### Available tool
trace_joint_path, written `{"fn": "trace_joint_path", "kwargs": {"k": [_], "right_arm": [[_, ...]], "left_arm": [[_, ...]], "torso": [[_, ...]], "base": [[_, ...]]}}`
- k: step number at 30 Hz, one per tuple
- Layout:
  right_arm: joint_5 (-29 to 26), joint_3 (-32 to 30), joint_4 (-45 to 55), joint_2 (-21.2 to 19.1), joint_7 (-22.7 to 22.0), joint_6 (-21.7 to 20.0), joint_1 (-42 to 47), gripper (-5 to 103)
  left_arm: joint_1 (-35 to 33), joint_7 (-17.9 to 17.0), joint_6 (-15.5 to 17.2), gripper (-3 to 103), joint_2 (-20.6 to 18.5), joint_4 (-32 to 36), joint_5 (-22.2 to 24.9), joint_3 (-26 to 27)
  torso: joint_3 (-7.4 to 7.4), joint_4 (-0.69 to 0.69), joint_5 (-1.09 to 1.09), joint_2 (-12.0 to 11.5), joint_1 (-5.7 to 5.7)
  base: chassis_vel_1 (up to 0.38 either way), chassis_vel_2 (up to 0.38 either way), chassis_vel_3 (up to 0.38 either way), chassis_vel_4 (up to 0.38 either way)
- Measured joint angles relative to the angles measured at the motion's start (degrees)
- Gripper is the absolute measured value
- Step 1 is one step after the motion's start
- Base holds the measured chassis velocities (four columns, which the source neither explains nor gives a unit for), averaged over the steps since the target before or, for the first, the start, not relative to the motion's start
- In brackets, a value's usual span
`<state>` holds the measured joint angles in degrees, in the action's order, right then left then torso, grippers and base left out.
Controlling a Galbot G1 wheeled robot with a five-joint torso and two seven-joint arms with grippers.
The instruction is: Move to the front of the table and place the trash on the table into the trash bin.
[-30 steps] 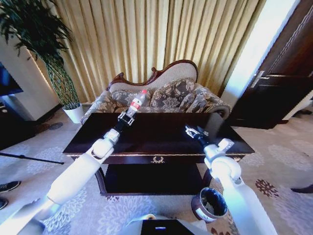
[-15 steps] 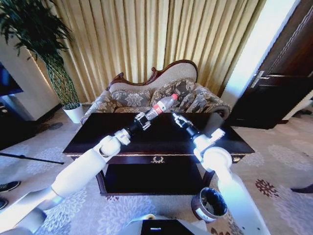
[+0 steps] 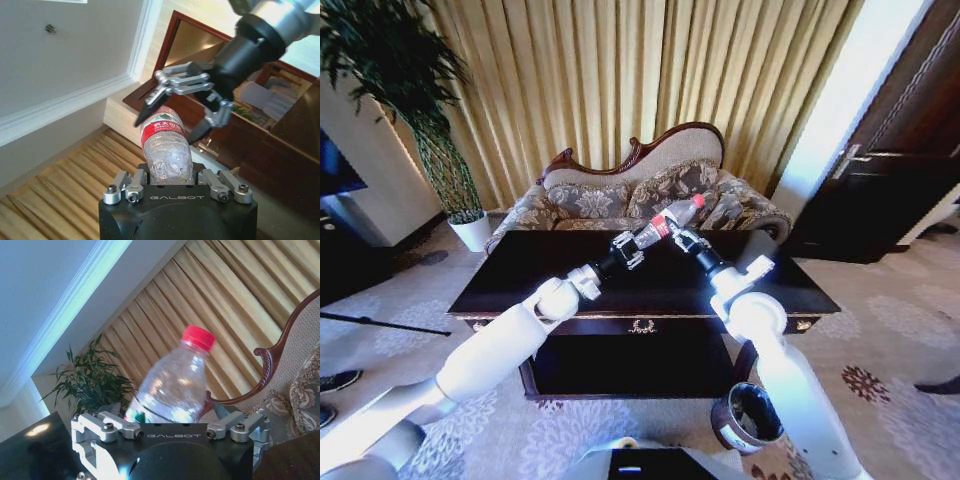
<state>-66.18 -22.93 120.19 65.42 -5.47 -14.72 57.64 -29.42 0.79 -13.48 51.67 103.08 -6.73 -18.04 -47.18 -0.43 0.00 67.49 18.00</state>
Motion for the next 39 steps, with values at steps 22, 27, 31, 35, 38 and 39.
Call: {"fn": "trace_joint_path", "kwargs": {"k": [22, 27, 31, 35, 38, 39], "right_arm": [[1.9, -0.4, 0.2, -0.6, 1.2, 0.4, 1.2, 45], [2.1, -1.0, 0.1, -0.7, 1.2, 0.5, 1.6, 32], [2.1, -1.2, 0.1, -0.7, 1.1, 0.5, 2.0, 26], [2.2, -1.8, 0.0, -0.8, 1.1, 0.5, 2.6, 23], [2.2, -2.1, 0.0, -0.9, 1.1, 0.6, 2.8, 23], [2.2, -2.4, 0.0, -0.9, 1.1, 0.6, 3.0, 23]], "left_arm": [[-2.0, -2.8, 1.3, 37, -2.0, 2.2, 0.7, -1.2], [-2.5, -3.5, 1.5, 58, -2.4, 2.8, 1.6, -1.5], [-2.7, -3.7, 1.5, 75, -2.4, 3.3, 2.5, -1.9], [-3.3, -3.9, 1.5, 90, -2.8, 4.6, 4.0, -2.1], [-3.7, -3.9, 1.7, 96, -3.2, 5.3, 4.3, -2.0], [-4.3, -4.0, 2.2, 99, -3.5, 6.0, 4.7, -1.7]], "torso": [[0.0, 0.0, 0.0, 0.0, 0.0], [0.0, 0.0, 0.0, 0.0, 0.0], [0.0, 0.0, 0.0, 0.0, 0.0], [0.0, 0.0, 0.0, 0.0, 0.0], [0.0, 0.0, 0.0, 0.0, 0.0], [0.0, 0.0, 0.0, 0.0, 0.0]], "base": [[0.0, 0.0, 0.0, 0.0], [0.0, 0.0, 0.0, 0.0], [0.0, 0.0, 0.0, 0.0], [0.0, 0.0, 0.0, 0.0], [0.0, 0.0, 0.0, 0.0], [0.0, 0.0, 0.0, 0.0]]}}
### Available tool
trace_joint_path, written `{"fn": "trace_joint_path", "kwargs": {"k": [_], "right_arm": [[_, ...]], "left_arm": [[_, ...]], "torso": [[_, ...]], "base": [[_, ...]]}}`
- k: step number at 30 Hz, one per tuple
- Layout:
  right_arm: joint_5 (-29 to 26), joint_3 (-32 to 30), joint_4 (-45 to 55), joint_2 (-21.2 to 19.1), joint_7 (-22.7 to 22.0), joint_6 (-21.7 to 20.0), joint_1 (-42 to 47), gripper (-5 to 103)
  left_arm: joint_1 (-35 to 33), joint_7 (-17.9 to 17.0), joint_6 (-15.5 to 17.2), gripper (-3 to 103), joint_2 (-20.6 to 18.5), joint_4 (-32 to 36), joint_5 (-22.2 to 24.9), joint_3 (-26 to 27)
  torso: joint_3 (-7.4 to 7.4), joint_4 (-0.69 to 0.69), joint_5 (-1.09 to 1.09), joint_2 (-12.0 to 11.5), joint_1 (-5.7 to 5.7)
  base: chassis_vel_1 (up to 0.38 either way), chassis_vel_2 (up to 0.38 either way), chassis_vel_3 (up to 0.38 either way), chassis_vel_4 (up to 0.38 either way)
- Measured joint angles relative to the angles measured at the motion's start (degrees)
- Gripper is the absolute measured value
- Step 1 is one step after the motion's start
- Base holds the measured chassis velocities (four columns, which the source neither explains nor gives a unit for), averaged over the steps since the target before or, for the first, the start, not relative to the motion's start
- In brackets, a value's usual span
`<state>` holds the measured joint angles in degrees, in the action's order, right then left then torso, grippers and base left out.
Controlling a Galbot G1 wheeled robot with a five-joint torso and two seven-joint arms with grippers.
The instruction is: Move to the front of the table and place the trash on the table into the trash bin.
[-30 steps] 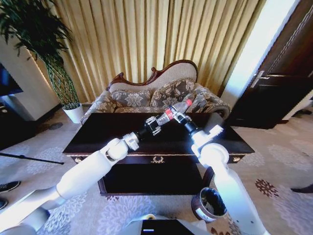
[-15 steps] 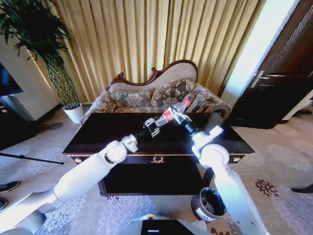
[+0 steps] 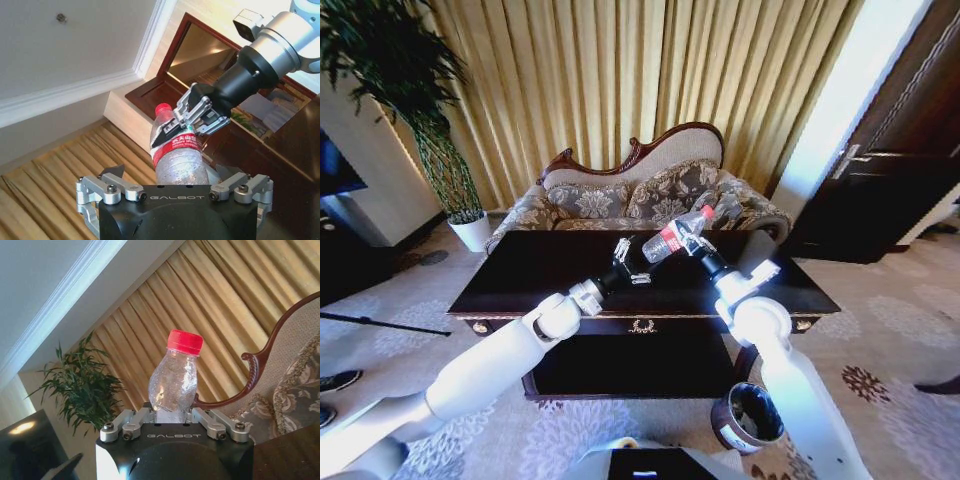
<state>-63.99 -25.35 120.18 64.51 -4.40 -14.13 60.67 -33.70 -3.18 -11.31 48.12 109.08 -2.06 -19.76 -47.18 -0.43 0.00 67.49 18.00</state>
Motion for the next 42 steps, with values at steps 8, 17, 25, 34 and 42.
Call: {"fn": "trace_joint_path", "kwargs": {"k": [8, 17, 25, 34, 42], "right_arm": [[3.7, -2.0, -1.1, -1.2, 0.1, 1.2, 1.4, 23], [25.5, -4.0, -4.6, -2.2, 1.2, 5.7, 5.3, 23], [35.3, -5.3, -5.7, -2.4, 1.5, 7.7, 7.5, 23], [39.0, -8.0, -3.0, -4.6, 0.0, 8.9, 12.8, 23], [33.7, -9.7, 0.6, -4.9, -2.2, 8.2, 17.5, 23]], "left_arm": [[-4.7, -2.9, 4.0, 100, -2.2, 3.6, 5.6, 4.8], [-14.7, -7.3, 10.8, 100, -7.1, 7.2, 15.8, 22.3], [-28.4, -12.9, 15.7, 100, -5.6, 10.0, 19.7, 38.8], [-39.3, -16.9, 23.1, 100, 2.1, 12.7, 28.1, 52.0], [-47.7, -15.5, 28.8, 100, 8.8, 17.1, 33.1, 59.4]], "torso": [[0.0, 0.01, 0.01, 0.0, 0.0], [0.0, 0.01, 0.0, 0.0, 0.0], [0.0, 0.02, 0.01, 0.0, 0.0], [0.01, -0.01, -0.01, 0.0, 0.0], [0.01, 0.01, 0.0, 0.0, -0.01]], "base": [[0.0, 0.0, 0.0, 0.0], [0.0, 0.0, 0.0, 0.0], [0.0, 0.0, 0.0, 0.0], [0.0, 0.0, 0.0, 0.0], [0.0, 0.0, 0.0, 0.0]]}}
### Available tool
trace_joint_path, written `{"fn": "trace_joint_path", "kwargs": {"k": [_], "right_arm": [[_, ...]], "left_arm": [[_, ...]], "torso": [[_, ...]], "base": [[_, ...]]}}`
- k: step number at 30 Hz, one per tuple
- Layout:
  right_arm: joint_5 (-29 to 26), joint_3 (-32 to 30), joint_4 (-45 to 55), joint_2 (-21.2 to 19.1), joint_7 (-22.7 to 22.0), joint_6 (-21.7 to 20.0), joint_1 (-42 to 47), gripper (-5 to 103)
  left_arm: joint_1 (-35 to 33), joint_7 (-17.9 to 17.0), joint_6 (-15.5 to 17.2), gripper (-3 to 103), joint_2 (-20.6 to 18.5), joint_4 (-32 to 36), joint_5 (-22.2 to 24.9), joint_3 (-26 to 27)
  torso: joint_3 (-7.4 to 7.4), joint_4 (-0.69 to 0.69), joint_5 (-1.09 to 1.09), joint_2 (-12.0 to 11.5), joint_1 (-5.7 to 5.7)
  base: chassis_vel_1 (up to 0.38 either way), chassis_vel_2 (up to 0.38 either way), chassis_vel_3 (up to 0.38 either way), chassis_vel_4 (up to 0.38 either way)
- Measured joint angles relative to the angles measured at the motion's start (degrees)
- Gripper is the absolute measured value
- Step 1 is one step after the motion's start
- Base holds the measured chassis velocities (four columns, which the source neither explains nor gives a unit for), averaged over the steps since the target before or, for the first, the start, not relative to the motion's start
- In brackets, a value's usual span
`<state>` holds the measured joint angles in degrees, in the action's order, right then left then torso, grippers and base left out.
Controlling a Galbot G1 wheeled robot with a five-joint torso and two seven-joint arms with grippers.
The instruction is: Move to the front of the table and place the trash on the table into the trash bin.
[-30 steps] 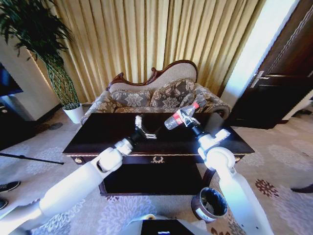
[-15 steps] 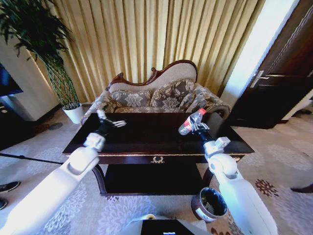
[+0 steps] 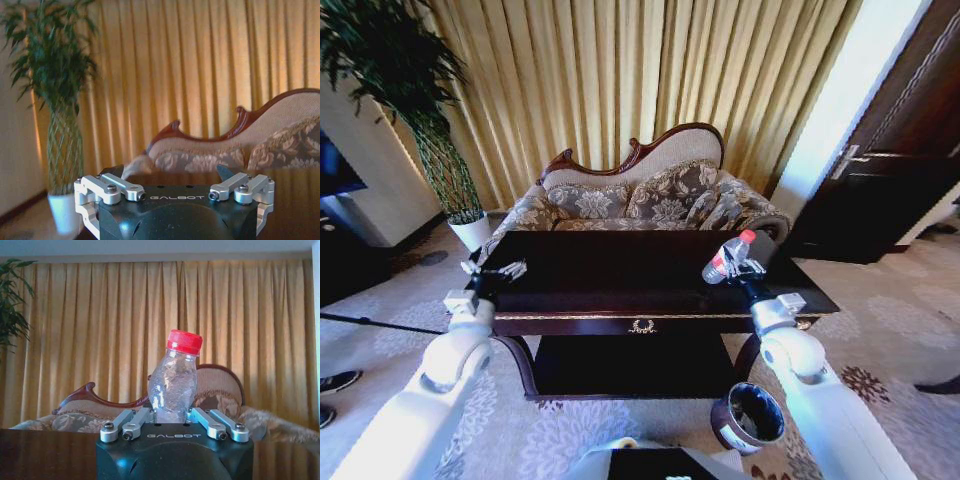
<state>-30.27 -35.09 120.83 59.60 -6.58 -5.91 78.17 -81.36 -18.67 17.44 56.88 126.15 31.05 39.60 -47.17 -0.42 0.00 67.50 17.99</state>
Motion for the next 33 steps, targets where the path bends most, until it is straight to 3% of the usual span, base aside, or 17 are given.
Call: {"fn": "trace_joint_path", "kwargs": {"k": [7, 17, 33], "right_arm": [[-0.9, -0.1, 2.6, -0.5, -0.7, -1.6, 2.4, 23], [-1.8, 0.4, 3.1, -0.4, -0.8, -1.7, 2.0, 23], [-2.5, 0.1, 2.6, 0.4, -0.7, 0.2, 2.3, 23]], "left_arm": [[-1.9, 1.5, 0.1, 100, 2.7, 2.5, -0.7, 1.6], [-4.3, 4.1, 0.0, 100, 2.6, 5.0, -1.4, 2.1], [-4.0, 4.7, -0.4, 100, 2.1, 4.7, -2.9, -1.0]], "torso": [[0.0, -0.01, 0.0, 0.0, 0.0], [-0.01, 0.0, 0.0, 0.0, 0.01], [0.0, -0.02, 0.0, 0.0, -0.01]], "base": [[0.0, 0.0, 0.0, 0.0], [0.013, -0.011, -0.012, 0.01], [0.137, -0.144, -0.141, 0.139]]}}
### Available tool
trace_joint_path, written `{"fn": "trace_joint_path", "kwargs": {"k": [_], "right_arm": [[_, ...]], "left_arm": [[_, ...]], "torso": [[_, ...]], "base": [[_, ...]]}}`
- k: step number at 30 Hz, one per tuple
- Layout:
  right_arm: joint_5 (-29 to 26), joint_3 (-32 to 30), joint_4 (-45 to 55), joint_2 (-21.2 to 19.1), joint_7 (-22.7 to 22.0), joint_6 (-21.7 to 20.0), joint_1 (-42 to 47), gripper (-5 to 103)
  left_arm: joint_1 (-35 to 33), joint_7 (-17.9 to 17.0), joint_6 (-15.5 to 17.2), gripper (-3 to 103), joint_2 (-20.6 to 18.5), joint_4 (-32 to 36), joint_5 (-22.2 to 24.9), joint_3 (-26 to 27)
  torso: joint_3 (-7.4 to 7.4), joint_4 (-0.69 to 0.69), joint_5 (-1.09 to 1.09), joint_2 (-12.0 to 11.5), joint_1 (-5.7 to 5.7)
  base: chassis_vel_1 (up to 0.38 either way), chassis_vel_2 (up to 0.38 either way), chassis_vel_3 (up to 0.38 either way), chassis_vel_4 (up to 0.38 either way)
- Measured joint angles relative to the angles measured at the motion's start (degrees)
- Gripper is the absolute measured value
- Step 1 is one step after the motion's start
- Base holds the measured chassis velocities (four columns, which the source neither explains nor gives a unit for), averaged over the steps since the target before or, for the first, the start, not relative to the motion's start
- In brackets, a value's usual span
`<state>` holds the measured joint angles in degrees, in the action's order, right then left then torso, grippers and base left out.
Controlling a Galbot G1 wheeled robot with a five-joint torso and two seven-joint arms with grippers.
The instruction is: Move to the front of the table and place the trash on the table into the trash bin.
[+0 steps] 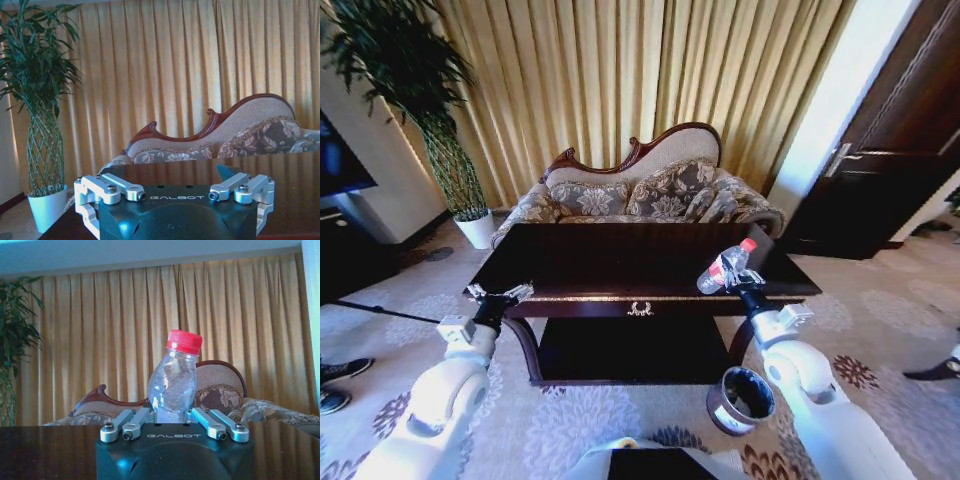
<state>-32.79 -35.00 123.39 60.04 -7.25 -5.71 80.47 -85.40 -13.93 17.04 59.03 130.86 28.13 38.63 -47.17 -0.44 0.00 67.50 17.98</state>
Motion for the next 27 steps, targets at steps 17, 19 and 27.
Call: {"fn": "trace_joint_path", "kwargs": {"k": [17, 19, 27], "right_arm": [[0.3, -5.0, -8.0, 1.4, 2.1, 1.8, 9.6, 22], [1.3, -4.4, -12.9, 2.0, 2.2, 3.0, 8.6, 22], [4.2, -1.7, -39.3, 3.8, 3.1, 6.6, -1.0, 22]], "left_arm": [[0.6, 0.7, -1.4, 100, 1.6, -1.3, -0.3, 0.5], [0.5, 0.8, -1.5, 100, 1.8, -1.3, -0.4, 0.4], [-1.6, 0.9, -1.7, 100, 1.8, 0.5, -0.3, 1.2]], "torso": [[0.0, 0.0, 0.02, 0.0, 0.01], [0.0, 0.0, 0.01, 0.0, 0.01], [-0.01, 0.01, -0.02, 0.0, 0.02]], "base": [[0.022, -0.016, -0.02, 0.021], [0.0, 0.0, 0.0, 0.0], [0.0, 0.0, 0.0, 0.0]]}}
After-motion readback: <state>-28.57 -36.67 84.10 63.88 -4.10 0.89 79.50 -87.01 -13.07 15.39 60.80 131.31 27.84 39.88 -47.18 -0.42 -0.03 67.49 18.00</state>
